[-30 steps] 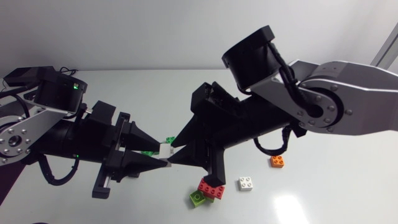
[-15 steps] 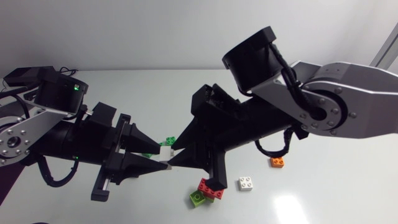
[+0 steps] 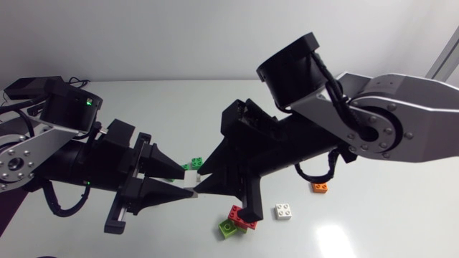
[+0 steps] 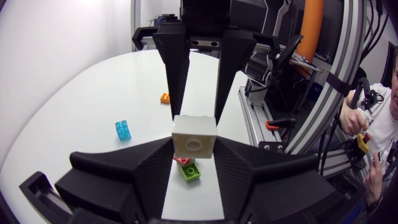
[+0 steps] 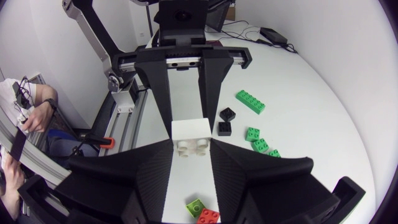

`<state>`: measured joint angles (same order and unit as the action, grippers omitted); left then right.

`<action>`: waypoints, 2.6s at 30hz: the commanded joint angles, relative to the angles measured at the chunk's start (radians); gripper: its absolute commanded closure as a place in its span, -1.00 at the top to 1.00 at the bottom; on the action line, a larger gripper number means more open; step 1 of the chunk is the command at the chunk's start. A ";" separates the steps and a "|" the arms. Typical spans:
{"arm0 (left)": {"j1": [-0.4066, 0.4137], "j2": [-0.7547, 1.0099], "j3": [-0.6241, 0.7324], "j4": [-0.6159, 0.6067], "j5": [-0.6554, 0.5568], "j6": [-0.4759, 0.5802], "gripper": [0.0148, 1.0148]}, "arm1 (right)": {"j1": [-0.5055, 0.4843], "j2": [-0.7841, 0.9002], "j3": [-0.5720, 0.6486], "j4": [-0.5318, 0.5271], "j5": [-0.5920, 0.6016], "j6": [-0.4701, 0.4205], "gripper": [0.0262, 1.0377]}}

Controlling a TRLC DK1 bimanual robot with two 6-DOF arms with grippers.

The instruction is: Separate the duplo bricks

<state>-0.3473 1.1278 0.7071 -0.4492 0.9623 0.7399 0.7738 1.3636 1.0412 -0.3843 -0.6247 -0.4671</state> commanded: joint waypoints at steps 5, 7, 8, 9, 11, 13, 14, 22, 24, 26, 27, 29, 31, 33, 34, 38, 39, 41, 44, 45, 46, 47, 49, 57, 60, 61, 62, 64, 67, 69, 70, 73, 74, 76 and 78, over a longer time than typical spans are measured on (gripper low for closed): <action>-0.012 -0.028 0.025 -0.022 0.019 0.015 0.43 | 0.015 -0.015 -0.026 0.012 -0.010 0.012 -0.59; -0.010 -0.030 0.026 -0.025 0.019 0.015 0.54 | 0.018 -0.015 -0.026 0.012 -0.010 0.012 -0.59; -0.012 -0.030 0.026 -0.026 0.019 0.015 0.54 | 0.019 -0.015 -0.026 0.012 -0.010 0.013 -0.59; -0.010 -0.031 0.025 -0.029 0.019 0.015 0.54 | 0.021 -0.015 -0.026 0.012 -0.009 0.015 -0.59; -0.010 -0.034 0.025 -0.031 0.019 0.015 0.54 | 0.025 -0.015 -0.026 0.012 -0.009 0.016 -0.59; -0.007 -0.039 0.025 -0.031 0.019 0.015 0.54 | 0.027 -0.017 -0.026 0.012 -0.009 0.018 -0.59; -0.005 -0.042 0.025 -0.032 0.019 0.015 0.55 | 0.027 -0.017 -0.026 0.012 -0.009 0.018 -0.59; 0.008 -0.065 0.023 -0.049 0.019 0.021 0.58 | 0.025 -0.034 -0.030 -0.001 -0.006 0.018 -0.59; 0.011 -0.069 0.023 -0.049 0.018 0.021 0.58 | 0.025 -0.035 -0.032 -0.002 -0.004 0.018 -0.59; 0.018 -0.071 0.023 -0.052 0.018 0.021 0.58 | 0.025 -0.035 -0.032 -0.004 -0.003 0.016 -0.59; 0.019 -0.072 0.023 -0.055 0.018 0.024 0.58 | 0.025 -0.035 -0.030 -0.008 0.000 0.016 -0.59; 0.031 -0.080 0.025 -0.066 0.018 0.035 0.58 | 0.018 -0.044 -0.030 -0.022 0.005 0.008 -0.59; 0.044 -0.083 0.026 -0.077 0.015 0.042 0.63 | 0.005 -0.054 -0.018 -0.074 0.019 -0.028 -0.59; 0.062 -0.092 0.031 -0.088 0.015 0.056 0.63 | -0.025 -0.057 -0.004 -0.137 0.031 -0.079 -0.59; 0.070 -0.092 0.035 -0.098 0.015 0.064 0.63 | -0.045 -0.061 0.003 -0.168 0.040 -0.105 -0.59; 0.097 -0.097 0.049 -0.129 0.013 0.096 0.68 | -0.099 -0.086 0.028 -0.307 0.122 -0.225 -0.59; 0.103 -0.097 0.049 -0.131 0.012 0.101 0.68 | -0.100 -0.090 0.031 -0.344 0.172 -0.262 -0.59; 0.105 -0.094 0.048 -0.131 -0.004 0.115 0.69 | -0.102 -0.089 0.039 -0.412 0.253 -0.327 -0.59; 0.094 -0.092 0.038 -0.131 -0.027 0.125 0.69 | -0.111 -0.072 0.029 -0.476 0.398 -0.426 -0.59; 0.085 -0.092 0.032 -0.129 -0.037 0.128 0.69 | -0.110 -0.069 0.022 -0.498 0.436 -0.447 -0.59; 0.076 -0.092 0.026 -0.129 -0.050 0.134 0.69 | -0.105 -0.069 0.003 -0.502 0.487 -0.466 -0.59; 0.070 -0.094 0.019 -0.126 -0.062 0.141 0.69 | -0.096 -0.069 -0.020 -0.504 0.539 -0.481 -0.59; 0.062 -0.094 0.009 -0.126 -0.068 0.147 0.69 | -0.085 -0.061 -0.072 -0.504 0.623 -0.512 -0.59; 0.045 -0.097 0.002 -0.126 -0.094 0.151 0.69 | -0.047 0.028 -0.193 -0.470 0.796 -0.558 -0.59; 0.045 -0.105 -0.005 -0.126 -0.096 0.153 0.69 | -0.047 0.051 -0.199 -0.476 0.821 -0.573 -0.59; 0.045 -0.109 -0.011 -0.126 -0.096 0.153 0.69 | -0.047 0.058 -0.207 -0.475 0.835 -0.574 -0.59; 0.045 -0.111 -0.015 -0.126 -0.096 0.154 0.69 | -0.047 0.066 -0.211 -0.475 0.841 -0.576 -0.59; 0.047 -0.112 -0.021 -0.126 -0.096 0.159 0.69 | -0.047 0.078 -0.225 -0.469 0.869 -0.579 -0.59; 0.047 -0.114 -0.020 -0.126 -0.097 0.159 0.69 | -0.051 0.101 -0.231 -0.461 0.881 -0.582 -0.59; 0.047 -0.114 -0.020 -0.126 -0.097 0.159 0.69 | -0.053 0.120 -0.242 -0.450 0.882 -0.582 -0.59; 0.045 -0.114 -0.020 -0.126 -0.099 0.159 0.69 | -0.053 0.135 -0.250 -0.442 0.884 -0.582 -0.59; 0.041 -0.114 -0.021 -0.126 -0.100 0.159 0.69 | -0.048 0.164 -0.270 -0.403 0.889 -0.582 -0.58; 0.039 -0.114 -0.021 -0.126 -0.102 0.159 0.69 | -0.047 0.173 -0.271 -0.395 0.889 -0.581 -0.58; 0.036 -0.114 -0.020 -0.126 -0.108 0.159 0.69 | -0.045 0.184 -0.270 -0.383 0.889 -0.578 -0.47; 0.030 -0.114 -0.020 -0.126 -0.114 0.159 0.69 | -0.045 0.184 -0.268 -0.377 0.889 -0.574 -0.08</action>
<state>-0.3054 1.0245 0.7048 -0.5697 0.8551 0.8757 0.7212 1.5311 0.7956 -0.7708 0.2550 -1.0187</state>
